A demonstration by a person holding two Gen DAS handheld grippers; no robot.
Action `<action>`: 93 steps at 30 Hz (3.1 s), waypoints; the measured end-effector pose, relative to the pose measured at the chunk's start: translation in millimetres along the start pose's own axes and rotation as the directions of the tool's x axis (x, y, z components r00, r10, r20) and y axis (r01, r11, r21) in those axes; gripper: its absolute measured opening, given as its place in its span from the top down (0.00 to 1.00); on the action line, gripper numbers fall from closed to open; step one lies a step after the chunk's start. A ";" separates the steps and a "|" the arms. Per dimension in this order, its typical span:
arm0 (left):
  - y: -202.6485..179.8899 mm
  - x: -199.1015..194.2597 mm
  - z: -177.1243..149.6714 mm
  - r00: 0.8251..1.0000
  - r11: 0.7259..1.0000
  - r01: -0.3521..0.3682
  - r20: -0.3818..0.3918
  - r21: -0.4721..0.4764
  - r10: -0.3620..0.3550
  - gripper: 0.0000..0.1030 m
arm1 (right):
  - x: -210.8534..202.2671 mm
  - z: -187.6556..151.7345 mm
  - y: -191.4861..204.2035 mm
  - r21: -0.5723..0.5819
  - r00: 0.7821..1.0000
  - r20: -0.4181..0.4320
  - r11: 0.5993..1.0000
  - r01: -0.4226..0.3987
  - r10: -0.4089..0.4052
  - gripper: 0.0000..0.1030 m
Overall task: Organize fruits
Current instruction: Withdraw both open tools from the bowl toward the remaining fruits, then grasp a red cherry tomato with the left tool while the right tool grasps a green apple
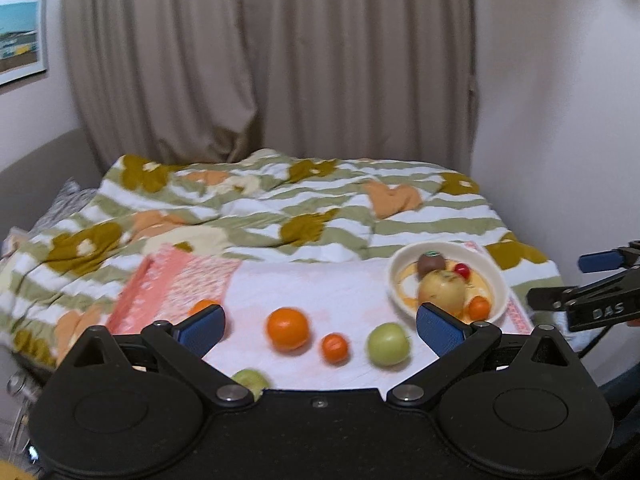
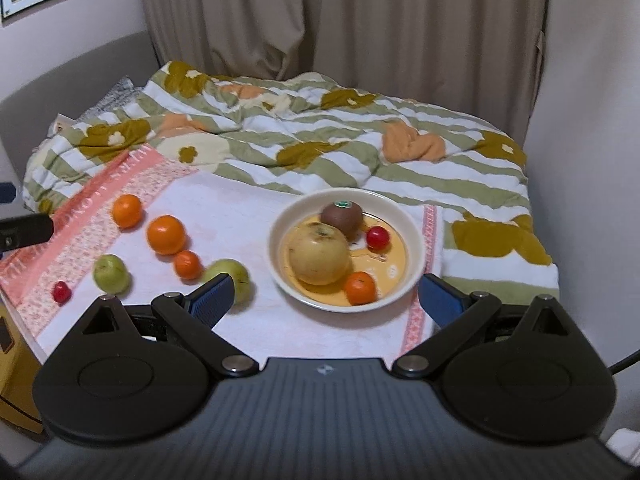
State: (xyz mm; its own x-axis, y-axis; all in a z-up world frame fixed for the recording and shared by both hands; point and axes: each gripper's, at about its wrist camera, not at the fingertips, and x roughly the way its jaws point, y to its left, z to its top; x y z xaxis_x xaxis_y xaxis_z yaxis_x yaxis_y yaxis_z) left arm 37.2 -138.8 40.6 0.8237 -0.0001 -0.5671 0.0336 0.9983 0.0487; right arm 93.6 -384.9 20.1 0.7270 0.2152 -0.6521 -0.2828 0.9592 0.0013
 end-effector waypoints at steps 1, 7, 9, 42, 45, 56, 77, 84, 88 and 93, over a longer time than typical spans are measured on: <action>7.7 -2.6 -3.3 1.000 1.000 -0.015 -0.004 -0.009 0.015 0.00 | -1.2 0.3 6.2 -0.003 1.000 0.003 1.000 -0.006 0.006 0.00; 52.2 -12.5 -22.6 0.997 0.995 -0.077 -0.027 -0.063 0.075 0.00 | 1.9 1.0 50.1 -0.026 0.999 0.010 0.999 -0.044 0.044 0.00; 67.8 -13.2 -29.2 0.996 0.994 -0.088 -0.036 -0.070 0.085 0.00 | 4.8 1.1 65.6 -0.029 0.999 0.012 0.998 -0.049 0.050 0.00; 194.9 91.1 -120.3 0.952 0.981 0.189 -0.251 0.039 -0.174 0.27 | 145.4 -33.3 240.0 0.052 0.989 -0.106 0.994 -0.095 0.100 0.00; 189.1 99.0 -124.0 0.948 0.979 0.194 -0.267 0.055 -0.173 0.32 | 153.0 -35.1 245.5 0.044 0.987 -0.117 0.993 -0.109 0.114 0.00; 178.5 112.6 -130.7 0.929 0.976 0.211 -0.320 0.051 -0.184 0.65 | 171.9 -31.4 259.7 -0.009 0.979 -0.138 0.988 -0.153 0.150 0.00; 178.6 106.1 -131.4 0.938 0.989 0.146 -0.318 0.012 -0.135 0.70 | 189.1 -26.7 265.6 -0.111 0.968 -0.179 0.974 -0.200 0.178 0.34; 181.2 93.3 -124.0 0.952 0.991 0.134 -0.279 -0.001 -0.129 0.70 | 180.2 -25.4 264.2 -0.104 0.971 -0.161 0.976 -0.193 0.175 0.34; 179.9 83.4 -116.8 0.959 0.991 0.134 -0.253 0.000 -0.130 0.70 | 166.9 -24.5 259.5 -0.096 0.976 -0.145 0.979 -0.178 0.163 0.34; 176.5 68.6 -104.5 0.970 0.990 0.138 -0.201 0.001 -0.135 0.70 | 143.0 -22.3 248.8 -0.074 0.984 -0.113 0.986 -0.150 0.141 0.34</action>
State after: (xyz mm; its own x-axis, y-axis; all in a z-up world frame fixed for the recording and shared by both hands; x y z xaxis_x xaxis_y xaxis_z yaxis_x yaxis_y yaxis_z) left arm 40.5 43.5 -75.6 0.6805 -0.1233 -0.7223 0.1476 0.9886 -0.0297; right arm 113.2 -119.5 -89.8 0.6047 0.3260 -0.7267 -0.4341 0.8999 0.0425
